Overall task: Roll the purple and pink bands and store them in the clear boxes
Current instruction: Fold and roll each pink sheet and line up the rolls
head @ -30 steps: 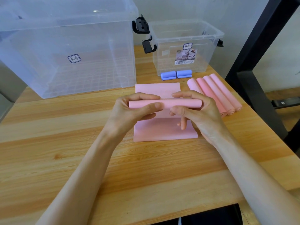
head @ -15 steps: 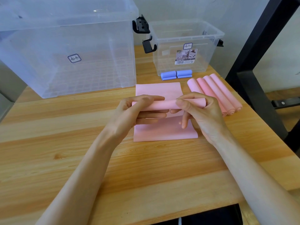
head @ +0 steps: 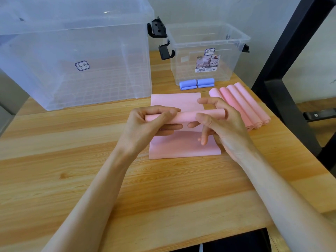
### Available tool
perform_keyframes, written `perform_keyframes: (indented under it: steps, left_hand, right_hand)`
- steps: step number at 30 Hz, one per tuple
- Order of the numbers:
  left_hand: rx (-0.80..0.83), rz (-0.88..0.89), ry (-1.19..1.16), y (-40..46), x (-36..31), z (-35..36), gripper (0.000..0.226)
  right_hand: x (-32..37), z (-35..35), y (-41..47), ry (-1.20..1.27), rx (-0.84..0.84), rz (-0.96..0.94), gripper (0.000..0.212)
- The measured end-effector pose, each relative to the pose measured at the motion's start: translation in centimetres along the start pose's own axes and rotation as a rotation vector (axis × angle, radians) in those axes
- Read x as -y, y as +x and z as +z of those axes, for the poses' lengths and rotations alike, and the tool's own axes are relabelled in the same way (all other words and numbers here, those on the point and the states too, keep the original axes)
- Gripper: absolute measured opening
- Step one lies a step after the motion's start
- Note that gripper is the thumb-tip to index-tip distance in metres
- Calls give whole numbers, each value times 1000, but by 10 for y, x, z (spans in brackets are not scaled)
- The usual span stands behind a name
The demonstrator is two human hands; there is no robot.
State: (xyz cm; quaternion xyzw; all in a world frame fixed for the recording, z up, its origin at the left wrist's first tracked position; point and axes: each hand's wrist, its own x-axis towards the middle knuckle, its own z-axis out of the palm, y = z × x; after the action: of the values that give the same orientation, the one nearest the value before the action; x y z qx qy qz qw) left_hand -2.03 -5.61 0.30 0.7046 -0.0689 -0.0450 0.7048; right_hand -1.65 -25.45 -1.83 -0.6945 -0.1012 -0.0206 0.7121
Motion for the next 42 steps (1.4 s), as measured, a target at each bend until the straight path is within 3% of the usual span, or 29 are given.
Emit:
perform_keyframes:
  steps: [2, 9, 15, 21, 28, 34, 38, 42]
  left_hand:
    - [-20, -16, -1, 0, 0, 0, 20]
    - [-14, -13, -32, 0, 0, 1, 24]
    - [-15, 33, -20, 0, 1, -1, 22]
    - [-17, -31, 38, 0, 0, 1, 17]
    - [-32, -26, -38, 0, 0, 1, 23]
    - [-24, -15, 8, 1, 2, 0, 11]
    - [-27, -46, 13, 0, 1, 0, 20]
    - [-21, -59, 7, 0, 1, 0, 23]
  right_hand:
    - [0, 0, 0, 7, 35, -4, 50]
    - [0, 1, -1, -17, -13, -17, 28]
    - [0, 0, 0, -1, -17, 11, 29]
    - [0, 0, -1, -13, 6, -5, 35]
    - [1, 2, 0, -11, -20, 0, 28]
    - [0, 1, -1, 20, -17, 11, 22]
    - [2, 0, -2, 13, 30, 3, 35]
    - [1, 0, -1, -9, 19, -11, 31]
